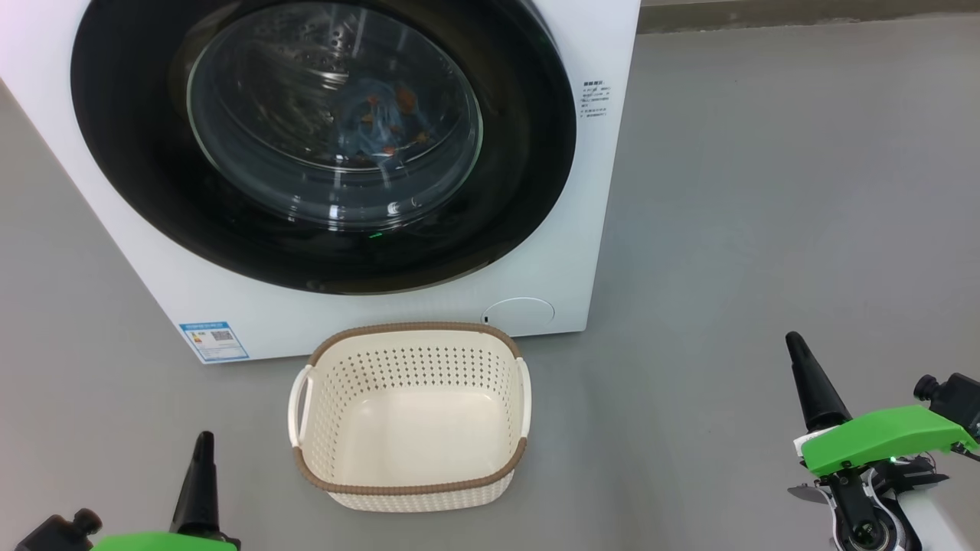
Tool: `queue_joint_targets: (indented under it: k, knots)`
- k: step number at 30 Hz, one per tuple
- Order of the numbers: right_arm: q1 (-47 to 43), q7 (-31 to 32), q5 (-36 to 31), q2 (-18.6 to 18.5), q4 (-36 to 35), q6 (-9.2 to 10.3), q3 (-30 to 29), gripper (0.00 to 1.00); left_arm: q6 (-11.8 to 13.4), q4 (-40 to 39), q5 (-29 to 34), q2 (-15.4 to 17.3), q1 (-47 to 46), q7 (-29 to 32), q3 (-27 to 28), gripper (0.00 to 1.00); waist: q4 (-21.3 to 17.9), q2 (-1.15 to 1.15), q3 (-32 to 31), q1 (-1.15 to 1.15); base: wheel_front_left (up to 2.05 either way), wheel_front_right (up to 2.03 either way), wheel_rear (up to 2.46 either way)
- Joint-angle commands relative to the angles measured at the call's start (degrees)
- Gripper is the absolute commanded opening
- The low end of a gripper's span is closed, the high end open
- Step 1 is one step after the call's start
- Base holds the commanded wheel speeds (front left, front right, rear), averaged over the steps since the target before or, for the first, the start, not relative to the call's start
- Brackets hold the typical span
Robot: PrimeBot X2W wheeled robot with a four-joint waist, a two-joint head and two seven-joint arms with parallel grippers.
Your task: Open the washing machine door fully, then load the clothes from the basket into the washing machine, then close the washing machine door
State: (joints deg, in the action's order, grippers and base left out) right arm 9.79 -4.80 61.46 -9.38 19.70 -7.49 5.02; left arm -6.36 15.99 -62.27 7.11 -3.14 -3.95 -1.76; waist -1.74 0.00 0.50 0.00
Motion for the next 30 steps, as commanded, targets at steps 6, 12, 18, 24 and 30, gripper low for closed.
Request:
queue_joint_targets:
  k: [6,12,18,24,30]
  knots:
    - [-0.07,1.4,4.07,0.21,-2.21,-0.01,-1.45,0.0,-0.44,-1.53,-3.88,0.04,-2.22,1.28,2.11,0.0,0.2,0.0,-0.04,0.0,0.0,0.0,0.0]
    - [-0.44,2.42,6.87,0.85,-2.58,-0.01,-2.49,0.0,-0.51,-1.57,-6.6,-0.41,-2.3,2.24,2.76,0.0,0.36,0.0,-0.07,0.0,0.0,0.0,0.0]
    - [-0.81,3.44,9.67,1.49,-2.94,-0.01,-3.53,0.0,-0.59,-1.61,-9.31,-0.85,-2.39,3.21,3.42,0.0,0.52,0.0,-0.1,0.0,0.0,0.0,0.0]
    - [-1.18,4.46,12.47,2.14,-3.3,-0.01,-4.57,0.0,-0.66,-1.65,-12.03,-1.3,-2.48,4.17,4.07,0.0,0.68,0.0,-0.13,0.0,0.0,0.0,0.0]
    - [-1.55,5.48,15.25,2.78,-3.67,-0.01,-5.61,0.0,-0.73,-1.69,-14.73,-1.75,-2.57,5.13,4.72,0.0,0.84,0.0,-0.16,0.0,0.0,0.0,0.0]
